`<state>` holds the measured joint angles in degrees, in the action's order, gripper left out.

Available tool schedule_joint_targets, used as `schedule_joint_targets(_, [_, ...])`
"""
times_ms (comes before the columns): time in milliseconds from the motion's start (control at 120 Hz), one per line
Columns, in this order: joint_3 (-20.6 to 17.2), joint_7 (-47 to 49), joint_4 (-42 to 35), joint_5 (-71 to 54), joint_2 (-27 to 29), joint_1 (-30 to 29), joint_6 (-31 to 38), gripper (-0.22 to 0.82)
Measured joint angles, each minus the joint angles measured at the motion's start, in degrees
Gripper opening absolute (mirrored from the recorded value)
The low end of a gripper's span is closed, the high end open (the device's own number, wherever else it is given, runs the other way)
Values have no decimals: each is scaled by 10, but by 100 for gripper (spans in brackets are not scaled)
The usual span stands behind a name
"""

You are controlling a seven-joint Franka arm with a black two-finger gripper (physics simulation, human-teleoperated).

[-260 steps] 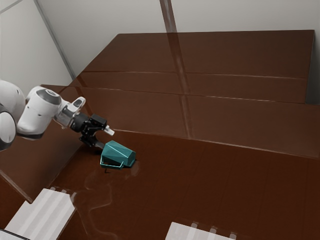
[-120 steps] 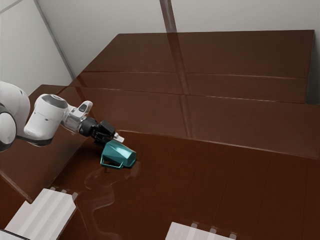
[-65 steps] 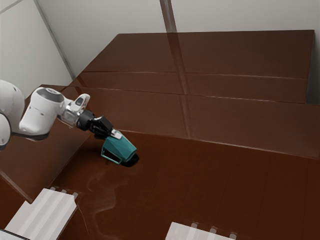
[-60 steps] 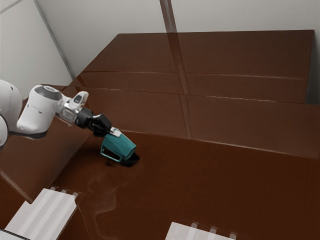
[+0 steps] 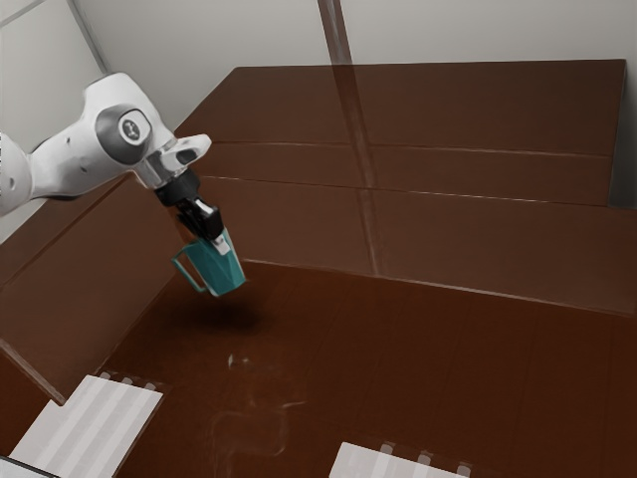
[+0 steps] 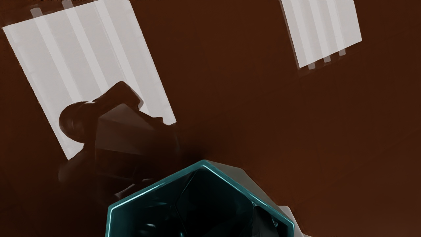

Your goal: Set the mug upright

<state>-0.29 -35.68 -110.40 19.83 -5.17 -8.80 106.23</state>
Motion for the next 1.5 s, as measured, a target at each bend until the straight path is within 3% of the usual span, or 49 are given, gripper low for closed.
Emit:
schedule_joint_targets(117, [-32,43,-3,-90,8,1,43,-18])
schedule_joint_targets(333, [-55,115,-45,-149,10,9,131,-18])
schedule_joint_targets(558, [-62,169,-82,-162,-2,9,213,-18])
schedule_joint_targets(925, [-65,226,-98,-176,-29,14,261,-18])
schedule_joint_targets(1200, [-72,245,-98,-173,-17,14,268,34])
schedule_joint_targets(1333, [-74,251,-94,-171,5,14,265,46])
schedule_joint_targets(1500, [-74,255,-45,-161,27,15,223,54])
